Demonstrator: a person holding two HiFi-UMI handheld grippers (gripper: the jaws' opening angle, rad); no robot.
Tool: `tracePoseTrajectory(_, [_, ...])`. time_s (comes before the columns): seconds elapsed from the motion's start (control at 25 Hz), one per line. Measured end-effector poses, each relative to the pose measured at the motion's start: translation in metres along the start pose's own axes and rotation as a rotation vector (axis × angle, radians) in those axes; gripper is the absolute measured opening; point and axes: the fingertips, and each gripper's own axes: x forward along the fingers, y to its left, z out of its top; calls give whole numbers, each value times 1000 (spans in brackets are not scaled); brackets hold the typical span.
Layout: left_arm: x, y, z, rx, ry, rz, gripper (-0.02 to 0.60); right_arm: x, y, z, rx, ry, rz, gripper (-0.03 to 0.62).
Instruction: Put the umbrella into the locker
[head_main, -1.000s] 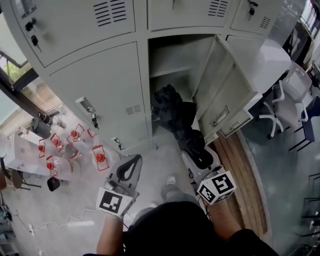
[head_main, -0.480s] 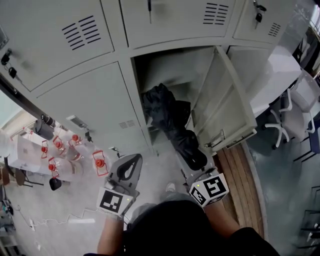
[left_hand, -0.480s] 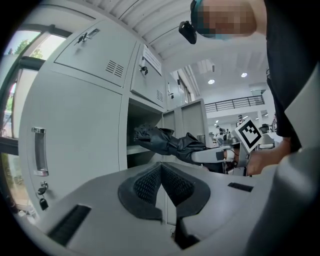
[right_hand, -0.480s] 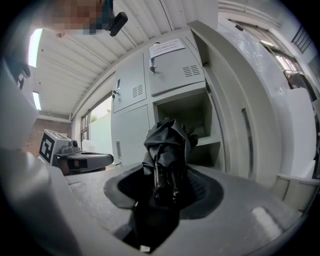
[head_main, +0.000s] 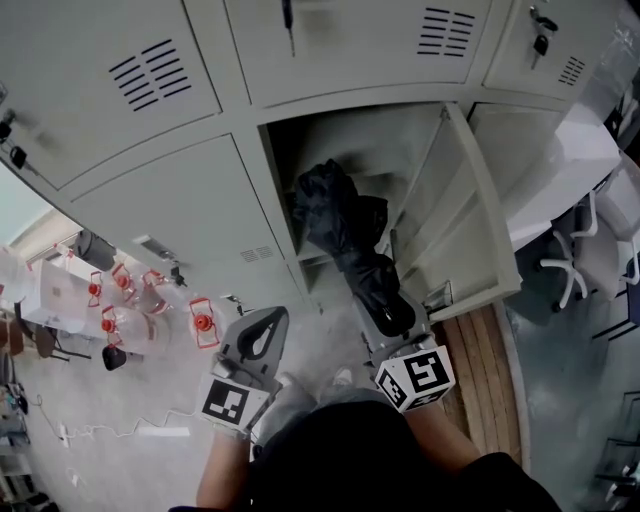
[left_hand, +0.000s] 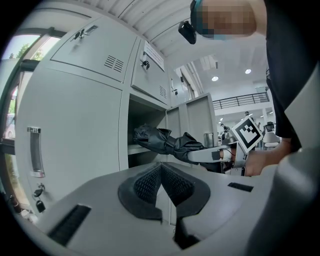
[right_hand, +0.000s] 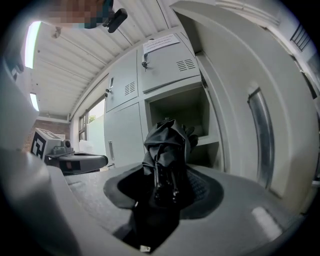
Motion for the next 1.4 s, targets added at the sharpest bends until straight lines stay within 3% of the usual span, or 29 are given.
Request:
tracePoseTrajectory(0.92, [-15, 53, -1, 3, 31, -81, 6, 68, 4, 16, -6, -5, -131, 189])
tracePoseTrajectory(1.4, [-19, 77, 2, 12, 33, -63, 6, 130, -6, 22, -26, 70, -108, 190])
